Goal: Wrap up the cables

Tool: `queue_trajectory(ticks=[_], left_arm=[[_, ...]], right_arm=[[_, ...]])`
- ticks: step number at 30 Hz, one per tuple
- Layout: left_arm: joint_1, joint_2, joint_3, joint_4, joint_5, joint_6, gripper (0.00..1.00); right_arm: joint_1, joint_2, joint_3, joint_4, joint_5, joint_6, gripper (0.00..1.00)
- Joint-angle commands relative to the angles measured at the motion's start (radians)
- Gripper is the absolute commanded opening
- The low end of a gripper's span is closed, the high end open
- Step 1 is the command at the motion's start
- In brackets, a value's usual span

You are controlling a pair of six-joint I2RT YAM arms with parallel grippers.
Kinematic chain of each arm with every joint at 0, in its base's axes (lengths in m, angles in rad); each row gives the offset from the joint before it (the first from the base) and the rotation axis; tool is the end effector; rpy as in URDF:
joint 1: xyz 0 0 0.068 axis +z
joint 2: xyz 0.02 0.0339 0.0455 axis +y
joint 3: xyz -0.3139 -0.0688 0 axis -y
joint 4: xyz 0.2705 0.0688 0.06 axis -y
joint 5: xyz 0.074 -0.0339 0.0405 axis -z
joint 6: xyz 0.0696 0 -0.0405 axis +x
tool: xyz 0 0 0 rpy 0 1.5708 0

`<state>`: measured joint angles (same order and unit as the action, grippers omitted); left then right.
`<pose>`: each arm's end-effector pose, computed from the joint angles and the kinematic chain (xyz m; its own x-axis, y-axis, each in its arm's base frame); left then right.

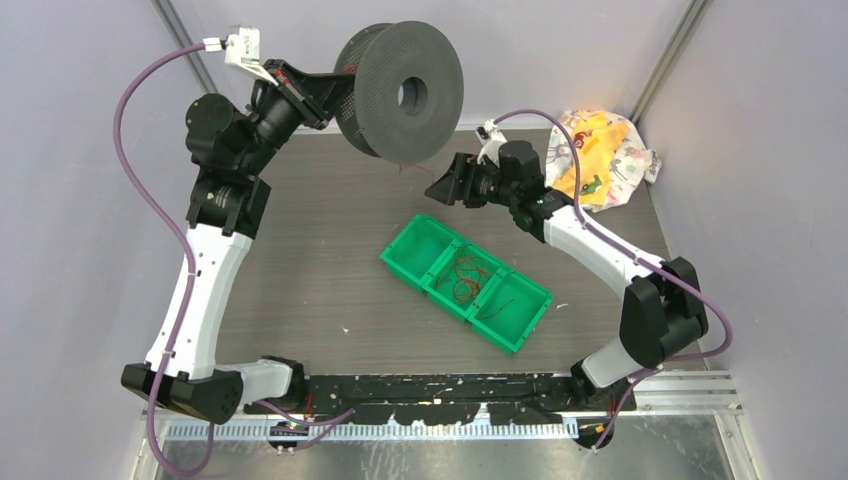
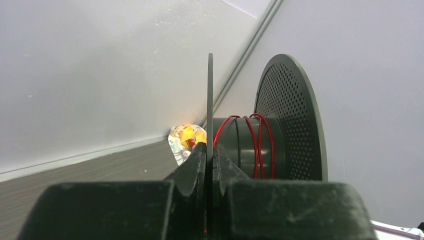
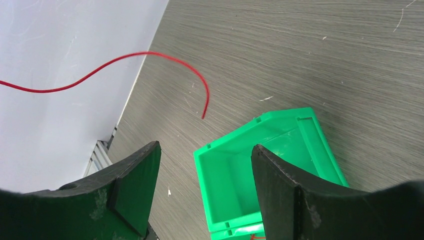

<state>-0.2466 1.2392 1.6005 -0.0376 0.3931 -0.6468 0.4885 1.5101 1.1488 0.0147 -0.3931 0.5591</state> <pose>0.2657 -0.0944 0.6060 -0.1020 -0.5484 -0.8300 0.6469 0.5973 -0.4741 0.3454 0.2137 0.3404 -0.6530 0.2078 -0.7283 -0.4781 0.6327 0.6092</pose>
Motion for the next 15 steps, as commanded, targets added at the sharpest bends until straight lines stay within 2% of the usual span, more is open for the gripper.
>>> queue_trajectory(ticks=[1,15], left_arm=[[0.004,-0.052,0.058,0.096,0.001,-0.020,0.00],[0.004,-0.044,0.053,0.103,0.004,-0.030,0.00]], right_arm=[[0.010,0.030,0.078,0.041,-0.010,0.007,0.72],[0.010,0.137,0.229,-0.007,0.049,-0.044,0.71]])
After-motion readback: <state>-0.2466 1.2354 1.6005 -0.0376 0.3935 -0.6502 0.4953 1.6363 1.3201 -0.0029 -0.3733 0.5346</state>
